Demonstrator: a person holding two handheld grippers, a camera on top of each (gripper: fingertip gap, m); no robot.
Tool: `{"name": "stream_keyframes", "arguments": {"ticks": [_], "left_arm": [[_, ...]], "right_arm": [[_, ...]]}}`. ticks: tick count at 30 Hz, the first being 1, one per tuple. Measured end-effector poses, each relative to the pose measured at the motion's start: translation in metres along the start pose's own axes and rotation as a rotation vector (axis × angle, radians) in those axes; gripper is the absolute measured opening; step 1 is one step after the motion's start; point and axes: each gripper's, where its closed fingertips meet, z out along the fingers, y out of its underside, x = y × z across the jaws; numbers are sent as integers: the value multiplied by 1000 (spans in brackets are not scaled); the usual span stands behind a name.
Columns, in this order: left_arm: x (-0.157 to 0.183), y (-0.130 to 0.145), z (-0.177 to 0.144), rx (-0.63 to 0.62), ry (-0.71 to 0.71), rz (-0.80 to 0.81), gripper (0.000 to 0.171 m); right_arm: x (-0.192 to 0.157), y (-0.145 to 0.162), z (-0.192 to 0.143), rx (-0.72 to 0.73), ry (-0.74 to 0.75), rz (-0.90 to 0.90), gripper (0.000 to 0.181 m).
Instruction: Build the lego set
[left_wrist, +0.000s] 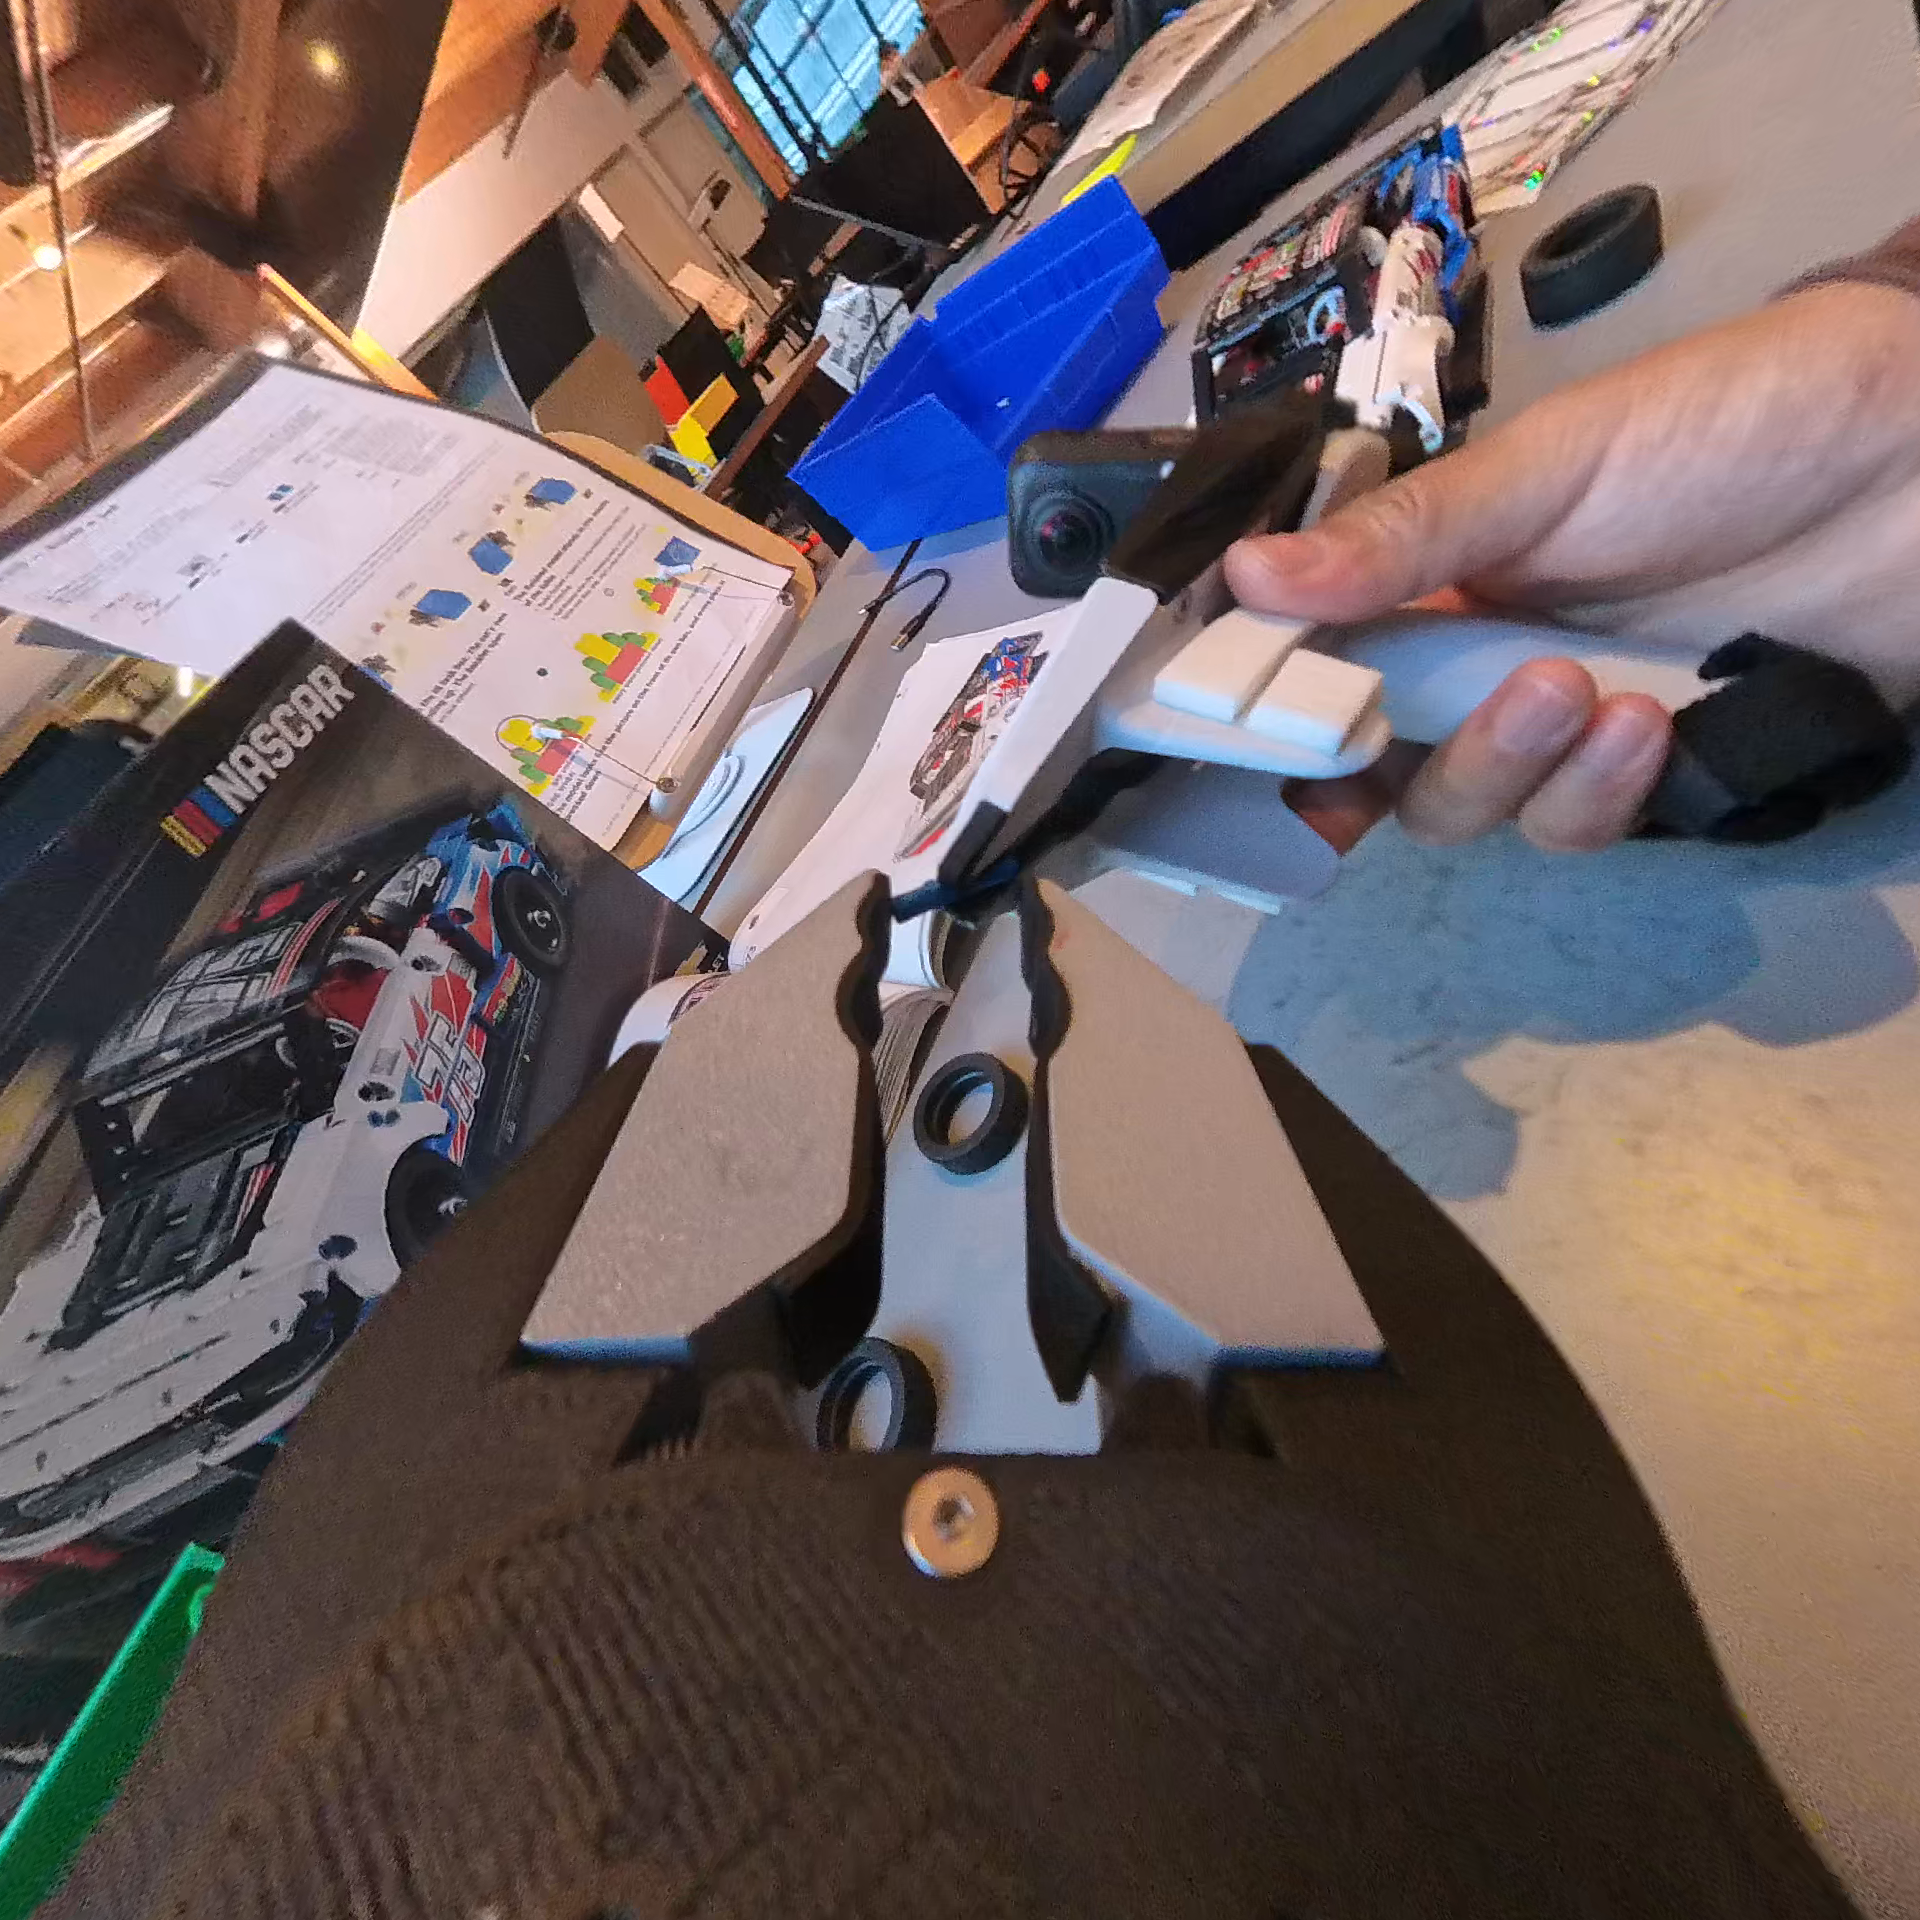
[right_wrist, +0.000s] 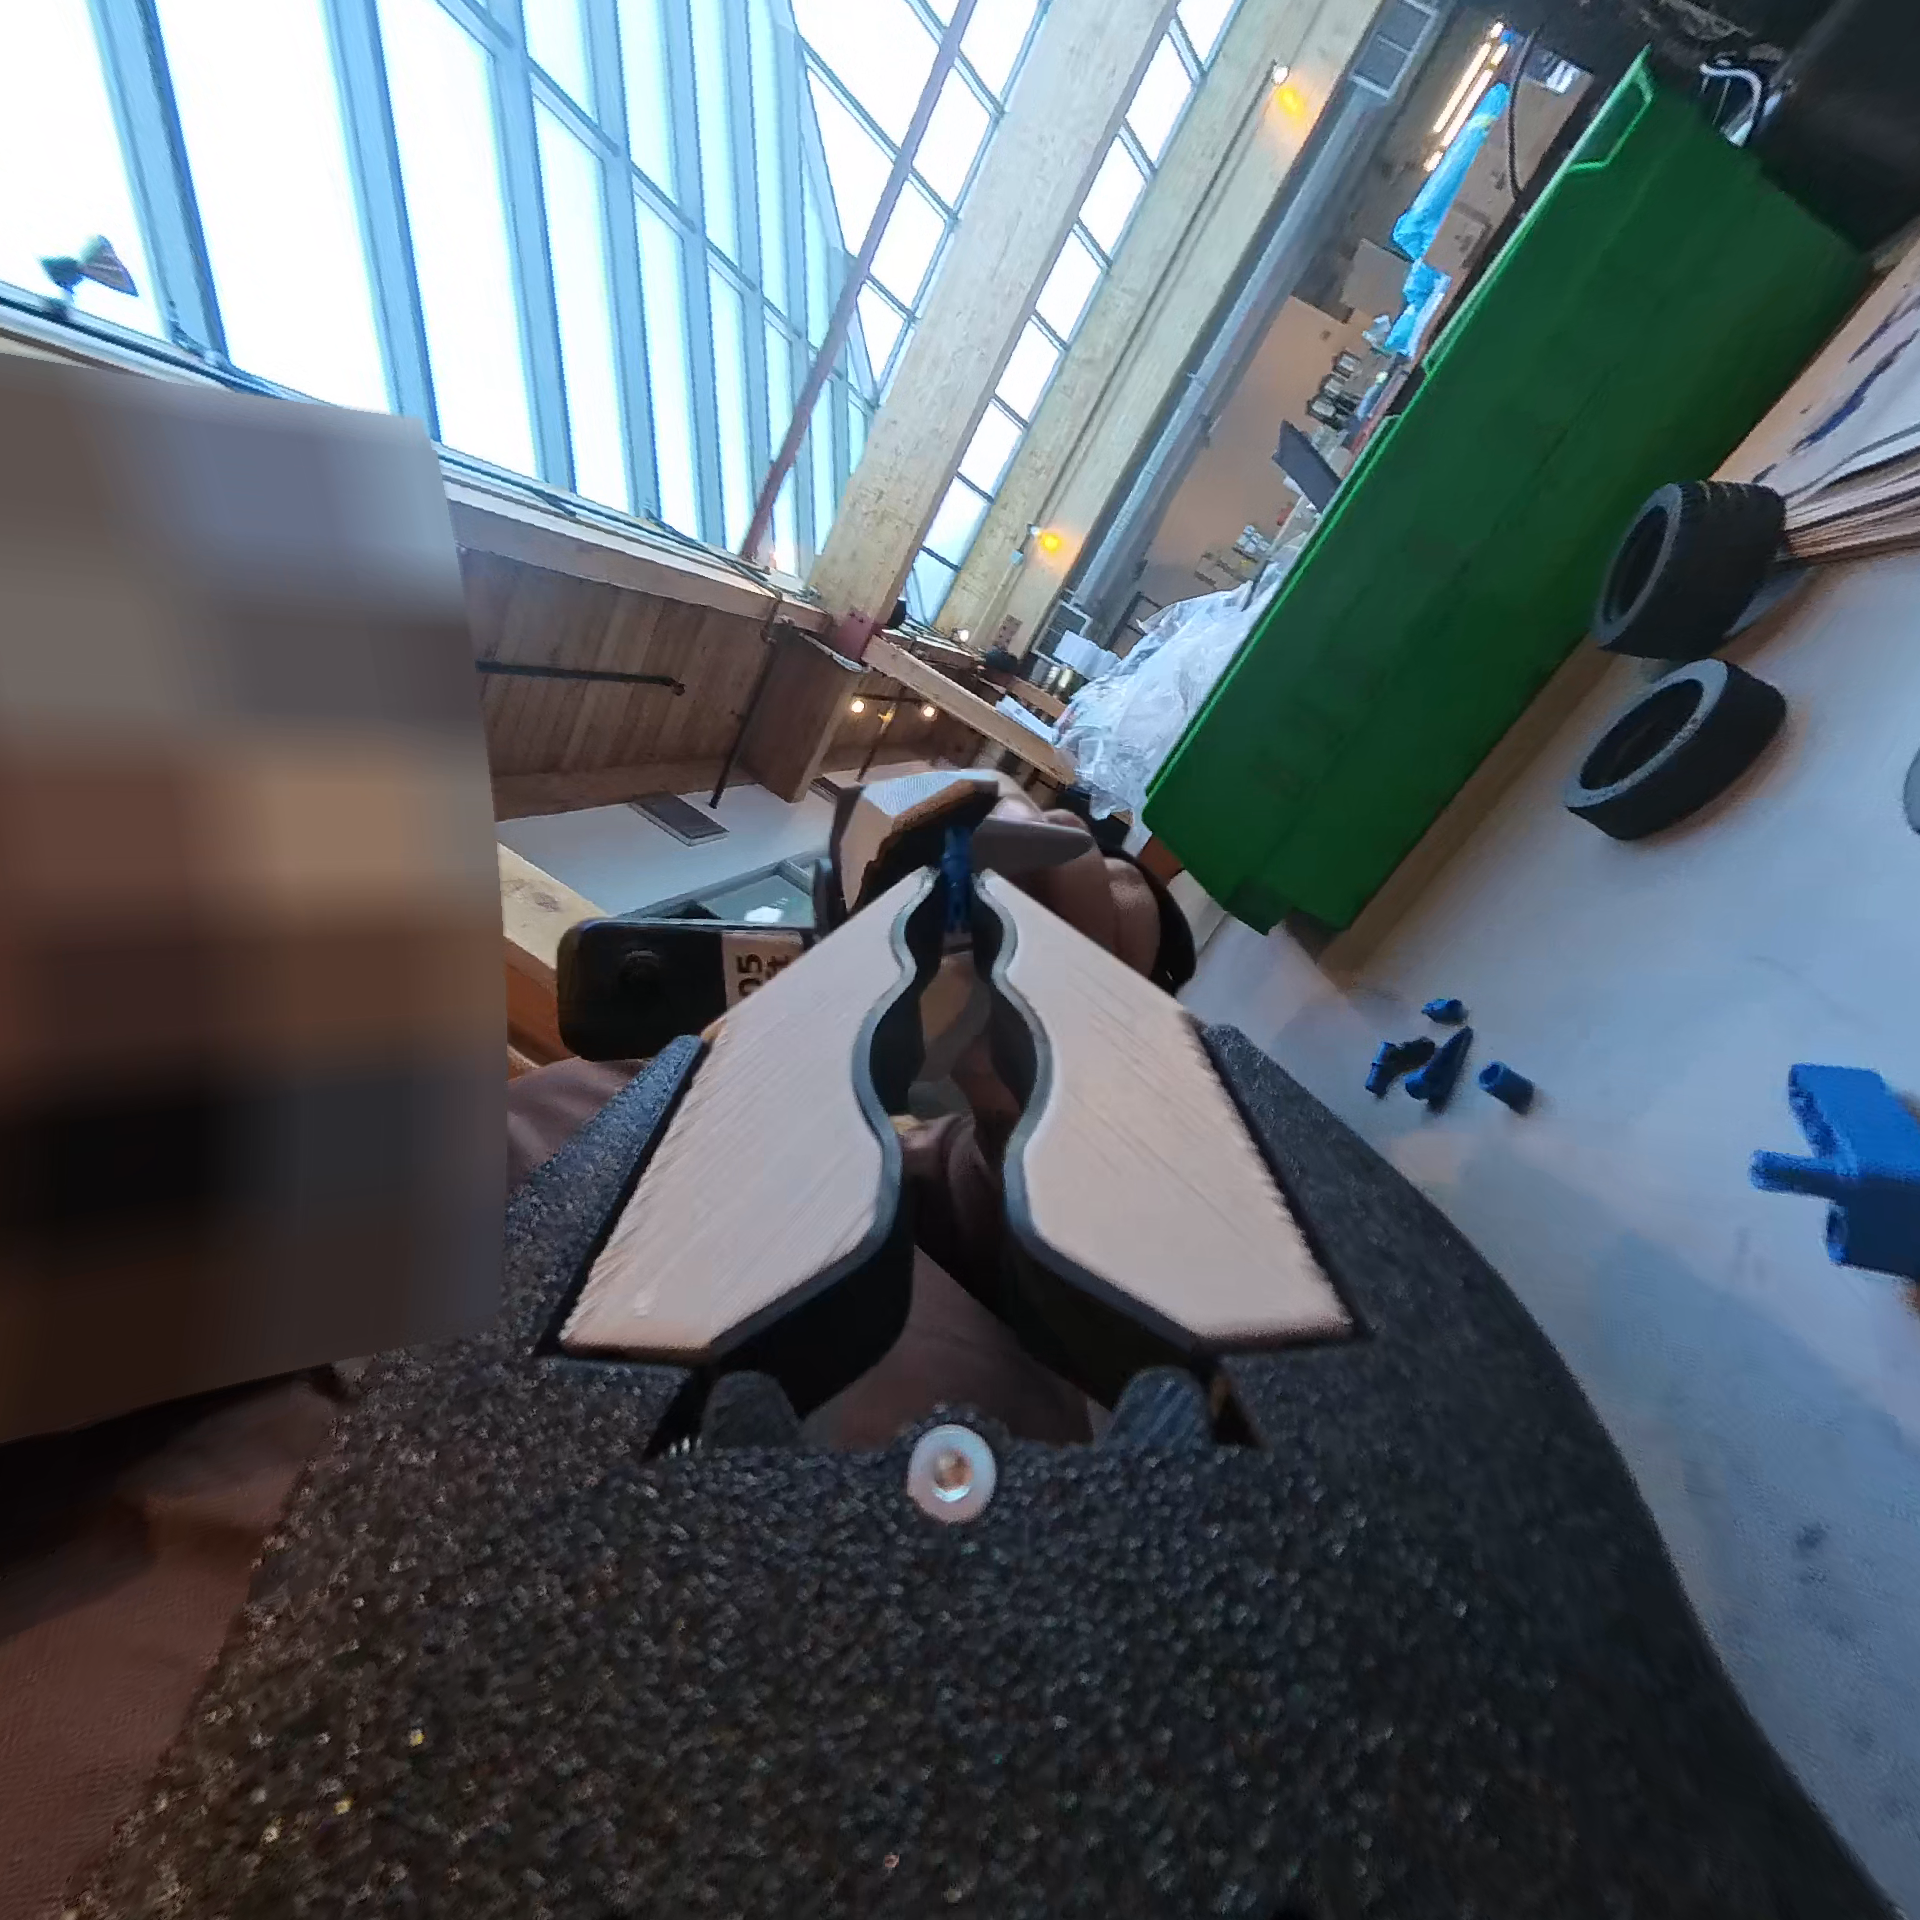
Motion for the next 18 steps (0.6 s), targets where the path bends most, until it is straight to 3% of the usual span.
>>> {"name": "stream_keyframes", "arguments": {"ticks": [1, 7, 11, 15, 18], "left_arm": [[1, 4, 1, -3, 17, 12, 21], [3, 22, 4, 2, 80, 85, 20], [4, 31, 7, -4, 121, -20, 23], [6, 41, 3, -13, 168, -84, 23], [10, 40, 1, -6, 180, -25, 19]], "right_arm": [[3, 1, 0, -8, 20, -9, 3], [21, 4, 1, -66, 102, -50, 4], [32, 0, 0, -117, 168, -116, 4], [40, 3, -5, -270, 324, -308, 4], [41, 5, -10, -388, 437, -445, 4]]}}
